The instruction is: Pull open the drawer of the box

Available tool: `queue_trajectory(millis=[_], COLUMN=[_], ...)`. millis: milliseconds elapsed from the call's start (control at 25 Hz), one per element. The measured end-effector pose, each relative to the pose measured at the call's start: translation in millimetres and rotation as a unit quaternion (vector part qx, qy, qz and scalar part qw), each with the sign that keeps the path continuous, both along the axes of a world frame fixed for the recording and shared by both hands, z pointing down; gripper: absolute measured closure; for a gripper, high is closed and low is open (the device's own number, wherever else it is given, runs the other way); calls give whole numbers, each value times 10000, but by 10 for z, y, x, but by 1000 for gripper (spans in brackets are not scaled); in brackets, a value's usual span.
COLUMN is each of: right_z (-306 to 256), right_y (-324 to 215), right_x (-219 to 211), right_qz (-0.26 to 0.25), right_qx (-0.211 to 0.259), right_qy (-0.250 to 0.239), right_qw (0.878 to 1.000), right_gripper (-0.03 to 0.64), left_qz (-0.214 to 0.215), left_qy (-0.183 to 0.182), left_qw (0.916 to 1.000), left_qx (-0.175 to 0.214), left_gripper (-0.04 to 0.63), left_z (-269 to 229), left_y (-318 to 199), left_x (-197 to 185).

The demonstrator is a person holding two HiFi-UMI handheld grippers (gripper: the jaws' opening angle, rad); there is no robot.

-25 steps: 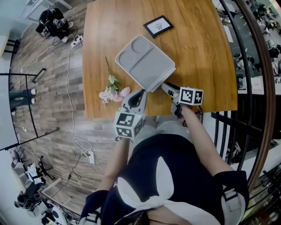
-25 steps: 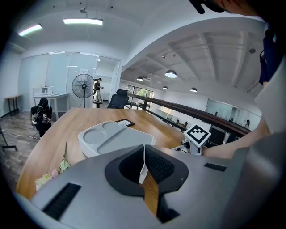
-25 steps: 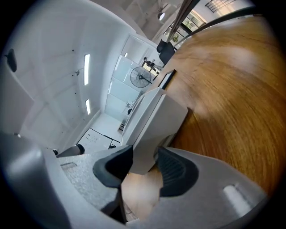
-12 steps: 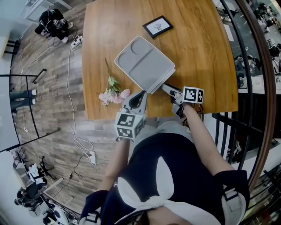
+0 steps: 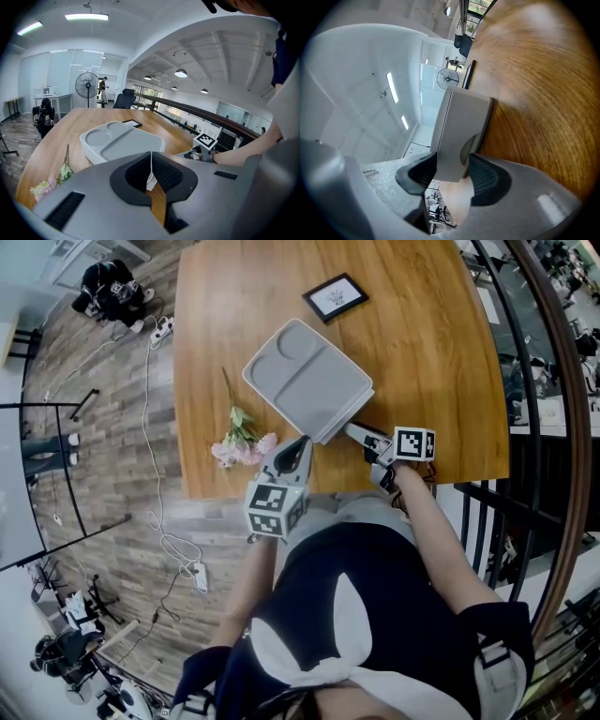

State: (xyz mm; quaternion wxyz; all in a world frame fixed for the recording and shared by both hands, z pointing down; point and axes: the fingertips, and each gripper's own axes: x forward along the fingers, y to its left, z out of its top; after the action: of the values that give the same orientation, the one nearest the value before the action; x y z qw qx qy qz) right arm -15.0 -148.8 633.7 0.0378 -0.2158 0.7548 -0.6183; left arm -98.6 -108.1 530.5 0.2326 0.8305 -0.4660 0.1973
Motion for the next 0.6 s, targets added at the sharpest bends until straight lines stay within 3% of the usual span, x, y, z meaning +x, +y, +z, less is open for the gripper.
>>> queue_trajectory(millis=[200, 600], right_z=[-17, -23], right_y=[-19, -117], right_x=[-24, -44], right_qz=[-3, 23], right_qx=[23, -18], right_qy=[-73, -311], right_qw=[10000, 9995], right_gripper=[376, 391], left_qz=[15, -11], left_qy=[15, 79], left_qw=[10000, 10000], left_qx=[-18, -37], left_gripper=[571, 571], left_z=[6, -16], left_y=[-6, -31], left_x=[3, -23])
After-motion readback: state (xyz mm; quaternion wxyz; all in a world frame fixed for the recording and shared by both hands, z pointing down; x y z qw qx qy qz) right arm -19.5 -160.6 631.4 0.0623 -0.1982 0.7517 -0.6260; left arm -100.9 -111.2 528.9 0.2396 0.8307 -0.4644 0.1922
